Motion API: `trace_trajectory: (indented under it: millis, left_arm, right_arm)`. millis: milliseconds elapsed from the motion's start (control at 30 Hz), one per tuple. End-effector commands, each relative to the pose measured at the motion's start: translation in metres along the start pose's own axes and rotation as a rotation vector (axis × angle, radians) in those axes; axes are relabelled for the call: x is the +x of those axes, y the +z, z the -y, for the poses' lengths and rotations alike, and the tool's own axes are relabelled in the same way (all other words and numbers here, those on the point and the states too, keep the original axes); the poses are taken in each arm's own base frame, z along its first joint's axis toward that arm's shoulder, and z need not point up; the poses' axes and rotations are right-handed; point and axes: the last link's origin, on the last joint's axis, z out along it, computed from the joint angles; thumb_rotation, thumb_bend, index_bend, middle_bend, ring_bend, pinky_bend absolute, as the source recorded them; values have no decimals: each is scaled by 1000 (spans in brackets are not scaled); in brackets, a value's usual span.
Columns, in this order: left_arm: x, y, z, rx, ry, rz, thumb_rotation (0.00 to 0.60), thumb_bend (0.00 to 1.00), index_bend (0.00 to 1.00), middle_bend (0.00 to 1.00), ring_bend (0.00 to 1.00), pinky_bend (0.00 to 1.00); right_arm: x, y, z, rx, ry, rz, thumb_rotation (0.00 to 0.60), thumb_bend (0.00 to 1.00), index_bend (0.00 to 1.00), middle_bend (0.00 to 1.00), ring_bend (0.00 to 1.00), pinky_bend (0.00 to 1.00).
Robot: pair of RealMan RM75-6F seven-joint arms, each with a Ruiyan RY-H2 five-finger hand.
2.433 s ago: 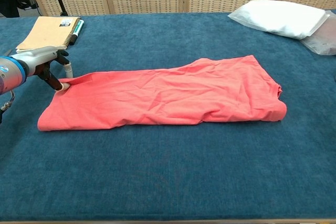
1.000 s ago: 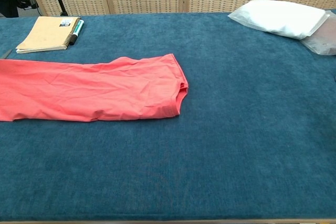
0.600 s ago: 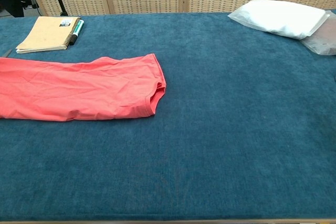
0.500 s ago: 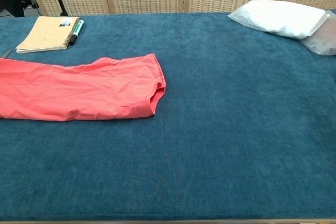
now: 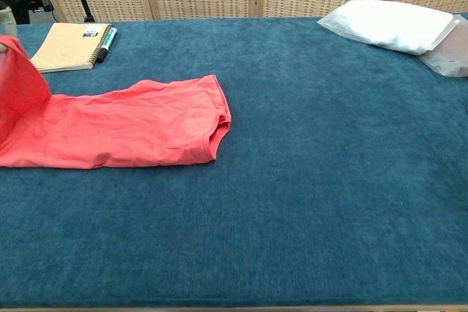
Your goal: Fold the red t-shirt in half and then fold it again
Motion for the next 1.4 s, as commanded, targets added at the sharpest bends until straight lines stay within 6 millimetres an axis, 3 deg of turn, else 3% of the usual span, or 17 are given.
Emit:
trace_trajectory:
  millis: [33,267,567,867,1400]
  left_arm:
    - [-5,6,-26,-43,-5,-13,600,520,756,0,0,0]
    - [-31,26,-77,-80,16,2,600,522,756,0,0,0]
    - [-54,49,-126,-98,36,-3,600,520,756,0,0,0]
    - [-70,70,-149,-74,45,2,600,520,756,0,0,0]
    - [-101,86,-180,-85,46,47,600,493,756,0,0,0]
  right_arm:
    - [1,0,0,0,2,-1,600,0,0,0,0,0]
    - [3,0,-2,-7,11,-5,600,0,0,0,0,0]
    - [6,3,-7,-24,20,-10,600,0,0,0,0,0]
    - [7,5,-11,-37,28,-10,600,0,0,0,0,0]
    - [9,7,-17,-56,36,-11,600,0,0,0,0,0]
